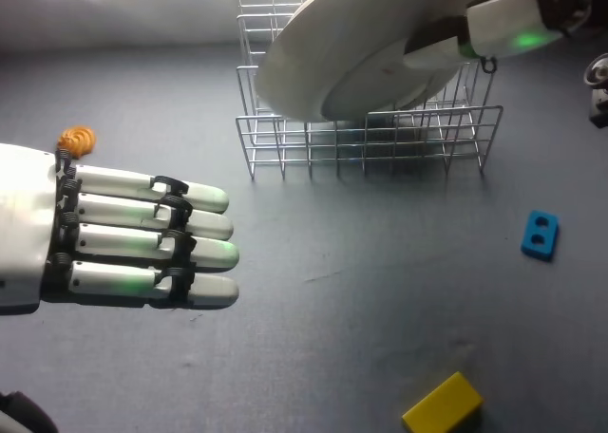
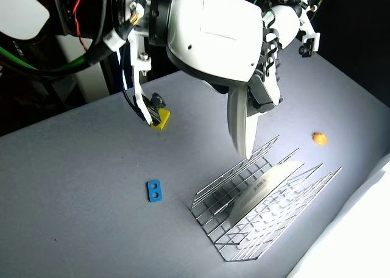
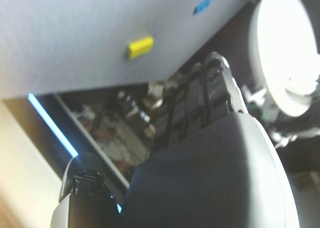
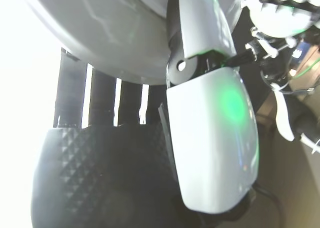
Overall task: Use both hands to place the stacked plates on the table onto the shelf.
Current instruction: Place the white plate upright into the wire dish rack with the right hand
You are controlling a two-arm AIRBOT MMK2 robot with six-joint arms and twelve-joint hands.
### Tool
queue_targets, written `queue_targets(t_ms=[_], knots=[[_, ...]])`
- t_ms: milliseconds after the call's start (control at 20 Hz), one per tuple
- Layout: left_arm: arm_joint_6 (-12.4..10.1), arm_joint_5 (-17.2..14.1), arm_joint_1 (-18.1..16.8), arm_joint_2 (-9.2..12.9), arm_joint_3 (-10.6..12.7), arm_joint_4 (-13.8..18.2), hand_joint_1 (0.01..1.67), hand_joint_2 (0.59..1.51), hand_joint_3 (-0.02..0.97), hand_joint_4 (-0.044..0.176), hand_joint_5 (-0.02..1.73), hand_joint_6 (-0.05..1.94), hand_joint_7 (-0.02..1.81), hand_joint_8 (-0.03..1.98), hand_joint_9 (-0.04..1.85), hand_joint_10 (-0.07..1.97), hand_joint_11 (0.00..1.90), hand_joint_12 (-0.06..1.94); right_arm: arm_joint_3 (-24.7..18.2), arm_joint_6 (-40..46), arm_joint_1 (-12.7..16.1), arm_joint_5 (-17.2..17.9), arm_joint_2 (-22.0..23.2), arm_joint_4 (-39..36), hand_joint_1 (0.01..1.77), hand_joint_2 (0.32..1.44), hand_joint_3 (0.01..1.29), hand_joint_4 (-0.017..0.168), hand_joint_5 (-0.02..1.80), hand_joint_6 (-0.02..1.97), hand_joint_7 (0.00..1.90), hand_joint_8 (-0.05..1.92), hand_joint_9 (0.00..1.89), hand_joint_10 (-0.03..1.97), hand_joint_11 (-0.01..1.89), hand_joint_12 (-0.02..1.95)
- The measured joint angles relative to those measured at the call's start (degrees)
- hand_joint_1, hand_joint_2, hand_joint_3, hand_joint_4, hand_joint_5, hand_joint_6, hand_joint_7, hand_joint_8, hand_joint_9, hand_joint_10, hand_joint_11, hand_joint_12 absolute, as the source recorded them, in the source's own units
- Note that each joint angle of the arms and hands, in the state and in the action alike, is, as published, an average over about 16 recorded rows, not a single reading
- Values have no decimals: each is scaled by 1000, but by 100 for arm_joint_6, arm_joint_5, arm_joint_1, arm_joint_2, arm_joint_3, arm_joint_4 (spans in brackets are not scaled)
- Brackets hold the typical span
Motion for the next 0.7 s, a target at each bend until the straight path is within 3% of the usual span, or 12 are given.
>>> queue_targets(t_ms=[700], knots=[[-517, -704, 21, 144, -290, 64, 20, 1109, 12, 4, 24, 4, 20, -3, 19, 13, 14, 8, 403, 41, -221, 12, -165, 768, 1358, 1004, 13, -6, 849, 1107, 995, 984, 929, 1120, 773, 1222]])
